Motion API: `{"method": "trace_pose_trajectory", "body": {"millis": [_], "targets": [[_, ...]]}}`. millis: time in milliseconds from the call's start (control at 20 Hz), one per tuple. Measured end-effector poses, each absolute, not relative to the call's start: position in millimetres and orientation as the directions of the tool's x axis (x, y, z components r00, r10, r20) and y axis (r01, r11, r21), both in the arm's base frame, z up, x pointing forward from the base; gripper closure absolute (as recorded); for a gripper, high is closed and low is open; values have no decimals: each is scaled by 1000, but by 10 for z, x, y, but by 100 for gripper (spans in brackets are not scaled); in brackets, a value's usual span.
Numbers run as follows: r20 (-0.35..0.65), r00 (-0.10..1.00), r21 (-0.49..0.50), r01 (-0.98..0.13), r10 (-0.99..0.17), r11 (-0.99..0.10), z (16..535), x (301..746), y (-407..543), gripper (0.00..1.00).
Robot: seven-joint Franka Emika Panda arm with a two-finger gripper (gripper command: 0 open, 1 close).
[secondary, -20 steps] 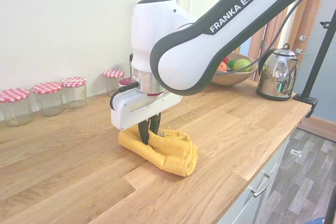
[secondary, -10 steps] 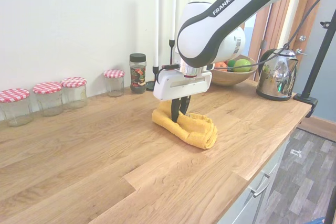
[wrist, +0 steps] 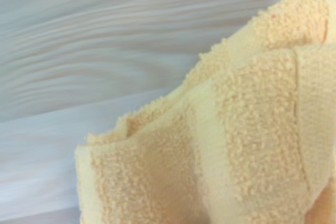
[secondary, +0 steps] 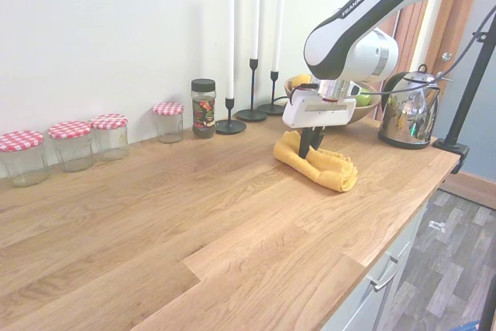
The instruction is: Wipe the counter
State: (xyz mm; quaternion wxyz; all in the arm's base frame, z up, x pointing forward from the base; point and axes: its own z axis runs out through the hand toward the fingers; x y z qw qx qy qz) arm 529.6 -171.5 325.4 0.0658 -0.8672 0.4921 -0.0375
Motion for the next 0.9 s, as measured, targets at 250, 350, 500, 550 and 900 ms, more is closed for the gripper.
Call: {"method": "trace_pose_trajectory", "body": {"millis": [250,350,500,550,900], "targets": [[-11,486,-154,-865,-874,-478,3259,5222,-2157,100],[-11,476,-153,-870,-880,-469,3263,5200,-2232,0],[-16,464,-153,-877,-886,-456,3267,5178,-2287,0],[-17,462,-153,-878,-887,-454,3268,5173,-2297,0],[-21,452,-149,-883,-892,-445,3267,5143,-2352,0]]}}
